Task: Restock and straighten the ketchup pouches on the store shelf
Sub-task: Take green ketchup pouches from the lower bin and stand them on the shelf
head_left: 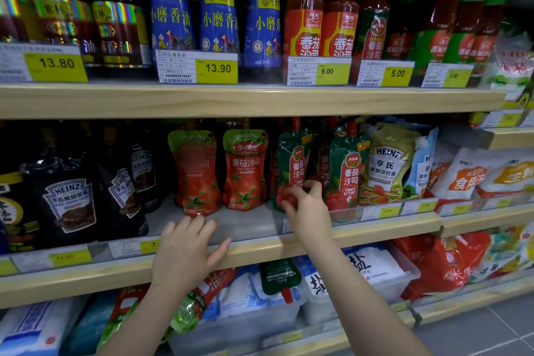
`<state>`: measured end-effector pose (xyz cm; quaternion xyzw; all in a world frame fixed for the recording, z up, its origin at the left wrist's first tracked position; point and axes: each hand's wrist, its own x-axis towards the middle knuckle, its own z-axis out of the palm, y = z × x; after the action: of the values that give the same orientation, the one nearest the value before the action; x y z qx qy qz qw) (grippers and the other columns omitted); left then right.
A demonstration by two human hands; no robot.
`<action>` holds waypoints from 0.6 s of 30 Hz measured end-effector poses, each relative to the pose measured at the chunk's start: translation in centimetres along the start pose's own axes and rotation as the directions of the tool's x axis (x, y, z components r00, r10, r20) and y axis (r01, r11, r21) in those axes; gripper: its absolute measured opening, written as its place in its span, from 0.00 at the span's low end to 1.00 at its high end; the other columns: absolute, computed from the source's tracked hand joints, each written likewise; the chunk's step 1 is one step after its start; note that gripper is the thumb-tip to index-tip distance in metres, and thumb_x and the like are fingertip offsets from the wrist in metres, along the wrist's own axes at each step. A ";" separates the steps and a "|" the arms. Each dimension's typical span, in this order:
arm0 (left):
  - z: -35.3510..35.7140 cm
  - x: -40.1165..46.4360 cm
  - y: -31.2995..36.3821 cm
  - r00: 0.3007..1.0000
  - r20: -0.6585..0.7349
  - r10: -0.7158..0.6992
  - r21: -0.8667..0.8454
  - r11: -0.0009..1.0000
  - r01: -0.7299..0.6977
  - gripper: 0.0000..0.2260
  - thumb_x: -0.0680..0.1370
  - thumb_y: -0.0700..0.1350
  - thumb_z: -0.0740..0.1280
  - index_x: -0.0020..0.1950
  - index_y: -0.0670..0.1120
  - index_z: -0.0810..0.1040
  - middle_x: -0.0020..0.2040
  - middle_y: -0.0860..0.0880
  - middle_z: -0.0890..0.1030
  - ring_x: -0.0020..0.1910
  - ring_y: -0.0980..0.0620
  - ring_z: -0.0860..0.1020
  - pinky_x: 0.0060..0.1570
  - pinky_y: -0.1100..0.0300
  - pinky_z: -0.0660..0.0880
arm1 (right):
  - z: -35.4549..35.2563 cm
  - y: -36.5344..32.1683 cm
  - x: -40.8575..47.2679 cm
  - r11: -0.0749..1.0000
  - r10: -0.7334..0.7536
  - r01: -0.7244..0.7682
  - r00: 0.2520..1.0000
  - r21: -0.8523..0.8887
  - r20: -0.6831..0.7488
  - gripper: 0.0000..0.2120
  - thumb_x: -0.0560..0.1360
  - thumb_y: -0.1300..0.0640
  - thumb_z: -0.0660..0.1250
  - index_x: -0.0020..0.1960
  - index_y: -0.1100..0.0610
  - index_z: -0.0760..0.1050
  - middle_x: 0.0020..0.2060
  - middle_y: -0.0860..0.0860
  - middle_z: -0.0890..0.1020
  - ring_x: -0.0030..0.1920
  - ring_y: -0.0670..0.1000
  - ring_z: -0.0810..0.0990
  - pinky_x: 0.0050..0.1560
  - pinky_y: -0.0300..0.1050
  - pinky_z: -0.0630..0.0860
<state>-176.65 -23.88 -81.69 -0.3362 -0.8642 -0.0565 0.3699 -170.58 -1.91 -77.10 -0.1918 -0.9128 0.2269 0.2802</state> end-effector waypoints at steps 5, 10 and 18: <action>0.2 -0.1 0.0 1.000 -0.009 -0.004 -0.002 1.000 0.004 0.19 0.75 0.59 0.57 0.44 0.46 0.77 0.36 0.49 0.76 0.36 0.46 0.74 0.35 0.53 0.63 | -0.5 0.9 0.6 0.996 -0.076 0.069 0.989 0.059 0.128 0.15 0.77 0.61 0.60 0.62 0.53 0.75 0.69 0.61 0.62 0.65 0.62 0.68 0.68 0.55 0.66; 0.2 -0.1 0.0 1.000 0.008 -0.007 0.000 1.000 0.007 0.19 0.75 0.60 0.56 0.45 0.46 0.77 0.37 0.49 0.76 0.37 0.46 0.73 0.36 0.52 0.64 | -0.1 0.6 0.8 0.995 -0.083 0.090 0.982 -0.035 0.169 0.17 0.78 0.59 0.58 0.66 0.50 0.71 0.59 0.57 0.66 0.60 0.59 0.68 0.58 0.54 0.73; 0.2 -0.1 0.0 1.000 -0.021 -0.011 -0.006 1.000 0.011 0.20 0.76 0.59 0.55 0.45 0.46 0.77 0.37 0.49 0.76 0.37 0.46 0.74 0.36 0.53 0.65 | -0.8 1.9 0.4 0.984 -0.174 0.179 0.967 -0.005 0.186 0.18 0.78 0.58 0.58 0.68 0.56 0.67 0.63 0.57 0.68 0.62 0.58 0.68 0.60 0.56 0.71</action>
<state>-176.72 -23.91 -81.87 -0.3317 -0.8621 -0.0645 0.3777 -170.00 0.11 -77.30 -0.0911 -0.9507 0.2077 0.2113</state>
